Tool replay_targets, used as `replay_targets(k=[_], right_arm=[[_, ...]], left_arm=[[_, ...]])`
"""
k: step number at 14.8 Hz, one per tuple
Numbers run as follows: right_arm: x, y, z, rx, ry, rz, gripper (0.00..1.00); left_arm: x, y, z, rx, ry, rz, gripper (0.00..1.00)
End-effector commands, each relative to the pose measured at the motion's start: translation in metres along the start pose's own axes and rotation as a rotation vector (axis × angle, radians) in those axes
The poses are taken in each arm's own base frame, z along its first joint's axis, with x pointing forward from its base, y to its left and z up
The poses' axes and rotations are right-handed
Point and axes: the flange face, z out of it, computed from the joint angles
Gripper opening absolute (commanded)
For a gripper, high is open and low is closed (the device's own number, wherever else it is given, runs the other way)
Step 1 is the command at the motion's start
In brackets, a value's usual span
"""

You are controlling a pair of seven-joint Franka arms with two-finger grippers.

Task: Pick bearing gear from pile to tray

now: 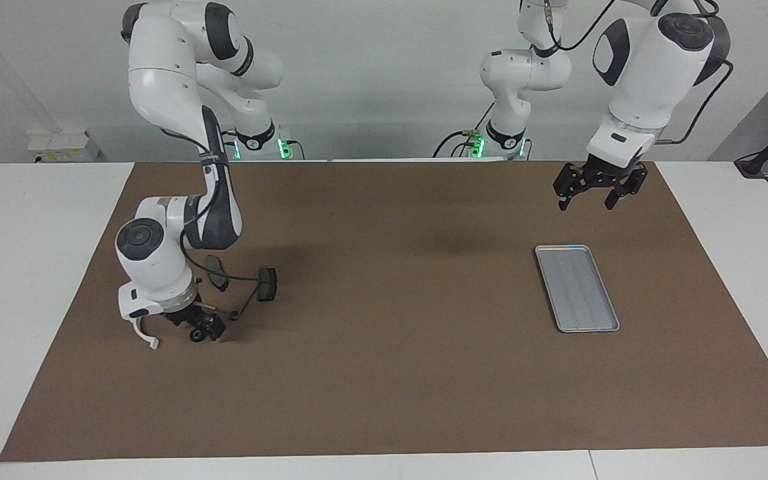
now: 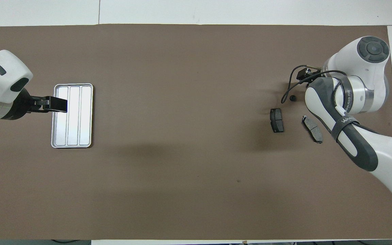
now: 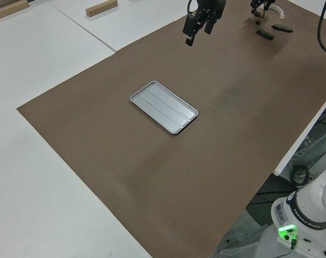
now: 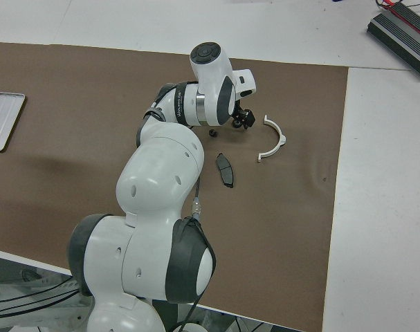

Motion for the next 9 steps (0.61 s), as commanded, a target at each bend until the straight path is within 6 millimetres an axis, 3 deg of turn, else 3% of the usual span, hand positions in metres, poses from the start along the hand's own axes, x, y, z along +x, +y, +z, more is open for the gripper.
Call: replay_targets(k=[1,9], right_arm=[[0.0056,0.0081,0.0058,-0.006,-0.031,0.038,0.92],[0.0029,0.0126,0.0116,-0.005,-0.054,0.058,0.87]], left_arm=[[-0.0077,0.0008,0.0014,-0.011,0.014,-0.014,1.00],[-0.0086,0.0008,0.0062,-0.012,0.019,-0.015,1.00]])
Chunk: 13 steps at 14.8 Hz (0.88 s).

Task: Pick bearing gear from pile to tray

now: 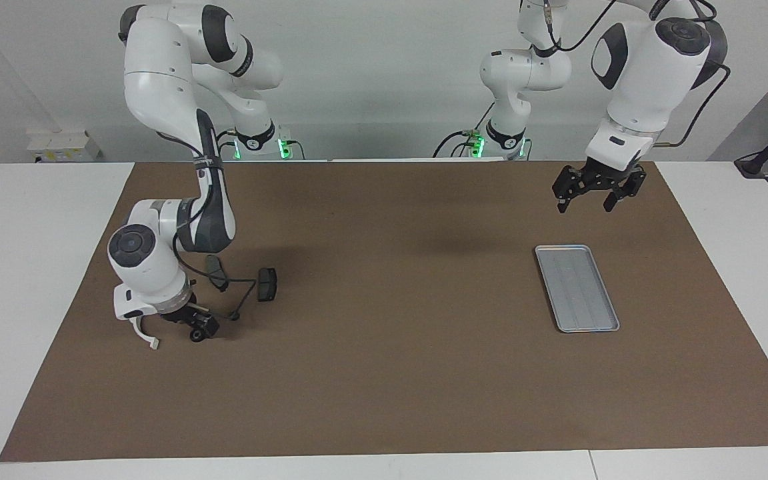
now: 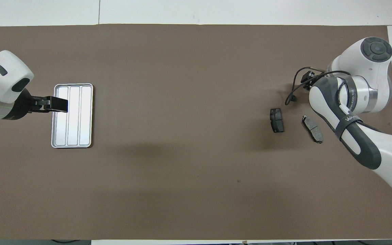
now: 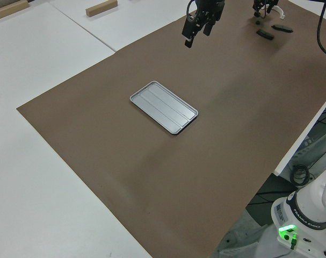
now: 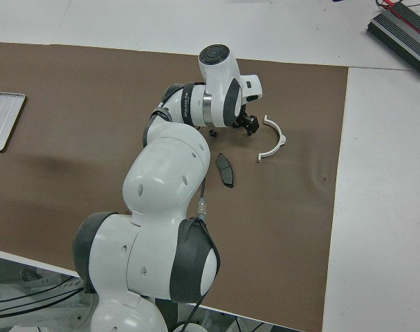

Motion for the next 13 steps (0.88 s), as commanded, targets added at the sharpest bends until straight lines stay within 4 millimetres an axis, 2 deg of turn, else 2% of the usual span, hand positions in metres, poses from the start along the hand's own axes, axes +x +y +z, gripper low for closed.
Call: replay_targets(k=[1,4,6,8,13], right_arm=[[0.004,0.001,0.004,0.014,-0.008,0.030,0.87],[0.003,-0.002,0.006,0.012,-0.017,0.027,0.84],[0.004,-0.001,0.006,0.012,-0.016,0.028,0.75],[0.003,-0.002,0.006,0.013,-0.016,0.027,0.60],[0.005,0.000,0.005,0.015,-0.012,0.031,0.09]], left_arm=[[-0.008,0.001,0.002,-0.012,0.018,-0.013,1.00],[-0.009,0.001,0.004,-0.011,0.015,-0.015,1.00],[-0.009,0.001,0.005,-0.012,0.018,-0.013,1.00],[-0.009,0.001,0.004,-0.012,0.021,-0.013,1.00],[-0.011,0.001,0.012,-0.011,0.017,-0.015,1.00]])
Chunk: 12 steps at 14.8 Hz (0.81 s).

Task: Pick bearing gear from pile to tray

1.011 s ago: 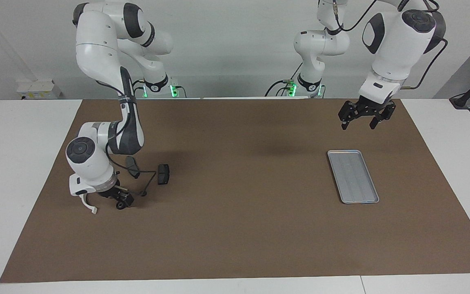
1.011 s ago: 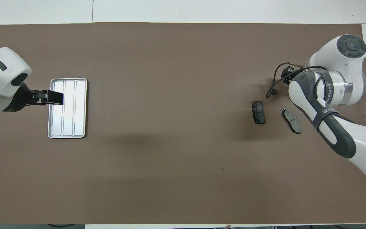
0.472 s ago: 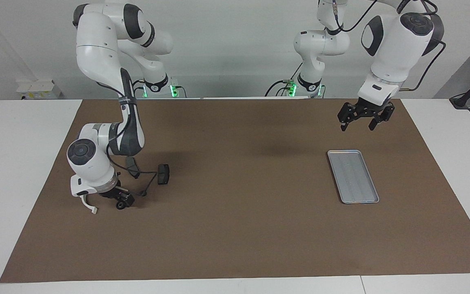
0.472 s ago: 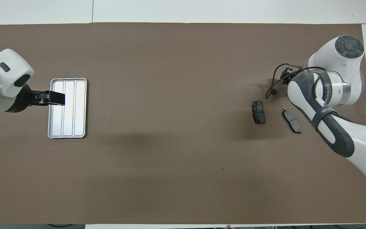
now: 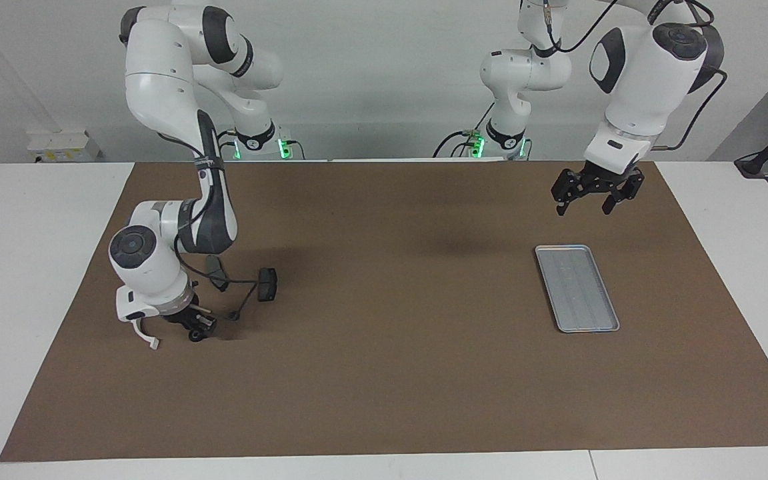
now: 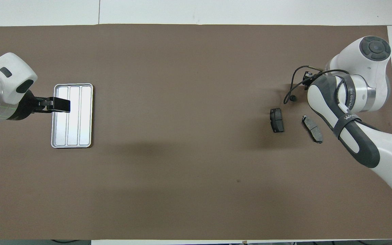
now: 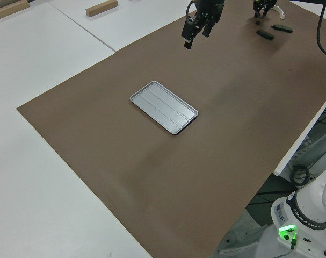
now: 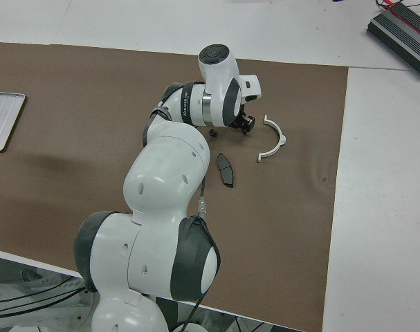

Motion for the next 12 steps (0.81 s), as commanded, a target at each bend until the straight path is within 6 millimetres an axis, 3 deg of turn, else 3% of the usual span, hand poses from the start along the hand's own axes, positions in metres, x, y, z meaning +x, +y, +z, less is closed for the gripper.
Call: replay_targets(k=[1,7,12], right_arm=[[0.003,0.006,0.008,-0.002,-0.012,0.025,0.00],[0.004,0.007,0.006,-0.014,-0.009,0.012,0.00],[0.004,0.001,-0.023,-0.046,-0.006,-0.034,0.00]], left_arm=[[-0.009,0.002,0.002,-0.012,0.021,-0.012,1.00],[-0.010,0.009,0.002,-0.013,0.021,-0.014,1.00],[-0.010,0.009,0.002,-0.013,0.022,-0.012,1.00]])
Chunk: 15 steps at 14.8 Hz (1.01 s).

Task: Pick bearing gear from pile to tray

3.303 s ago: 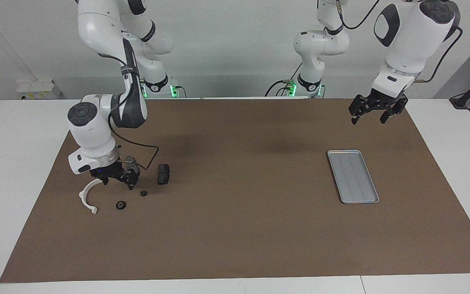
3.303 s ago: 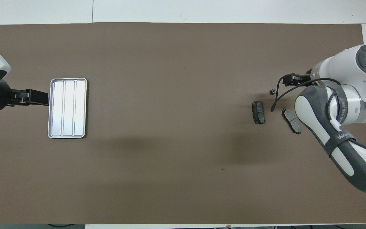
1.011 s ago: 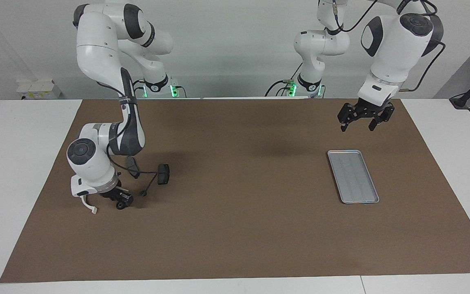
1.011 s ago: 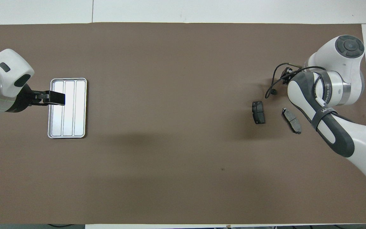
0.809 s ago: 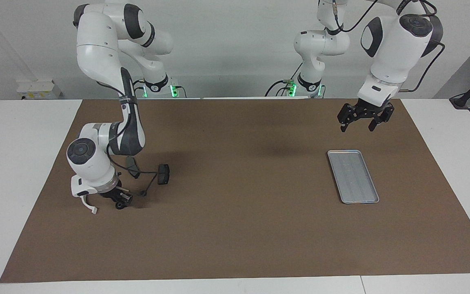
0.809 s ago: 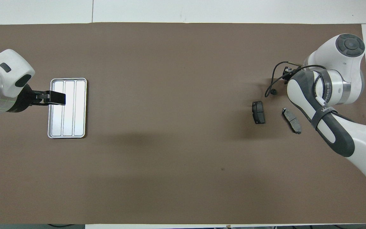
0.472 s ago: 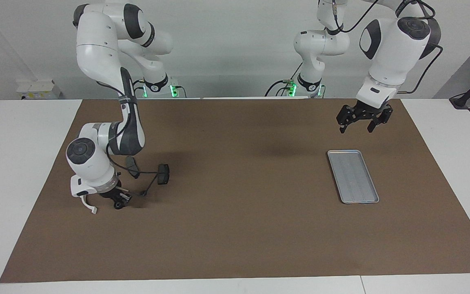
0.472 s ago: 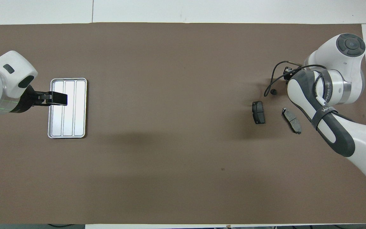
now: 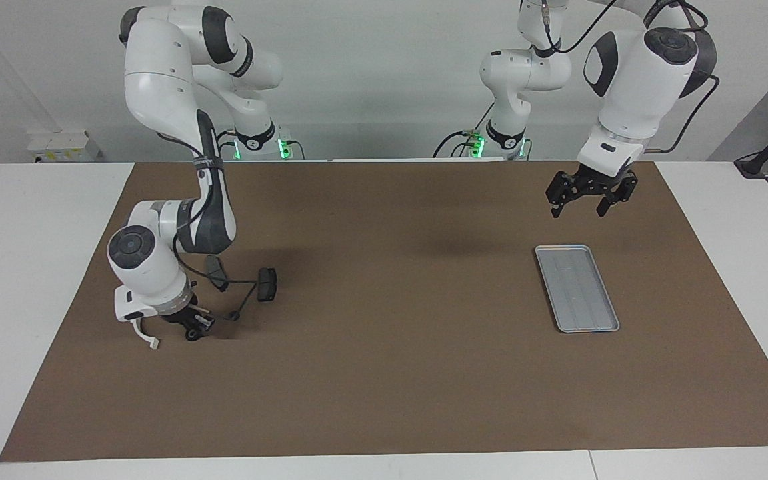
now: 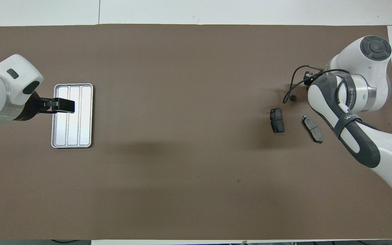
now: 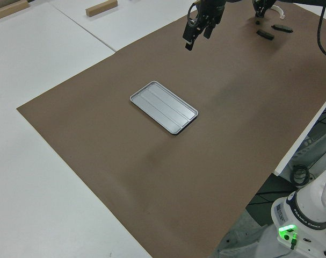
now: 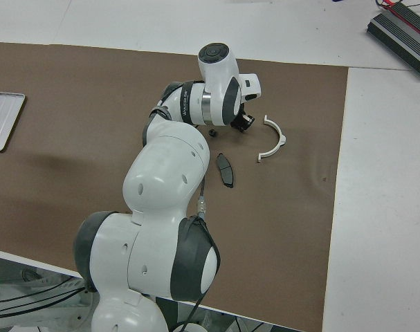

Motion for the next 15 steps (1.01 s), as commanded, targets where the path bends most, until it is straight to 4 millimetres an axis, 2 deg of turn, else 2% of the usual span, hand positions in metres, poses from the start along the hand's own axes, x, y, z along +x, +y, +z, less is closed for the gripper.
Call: replay_targets(k=[1,5,8,11,13,15], right_arm=[[0.002,0.000,-0.026,-0.032,0.012,-0.048,0.00],[-0.005,0.006,-0.064,-0.044,0.012,-0.091,0.00],[-0.024,0.005,-0.116,-0.053,0.004,-0.106,0.00],[-0.057,-0.013,-0.175,-0.047,0.001,-0.159,0.00],[-0.088,-0.034,-0.211,-0.031,0.001,-0.200,0.00],[-0.117,-0.058,-0.239,-0.004,-0.001,-0.211,0.00]], left_arm=[[-0.009,0.001,-0.002,-0.012,0.020,-0.012,1.00],[-0.009,0.001,0.001,-0.012,0.023,-0.012,1.00],[-0.007,-0.008,-0.001,-0.011,0.018,-0.024,1.00],[-0.001,-0.028,-0.009,-0.007,0.031,-0.042,1.00],[0.000,-0.031,-0.007,-0.006,0.029,-0.022,1.00],[0.000,-0.032,-0.005,-0.006,0.025,-0.021,1.00]])
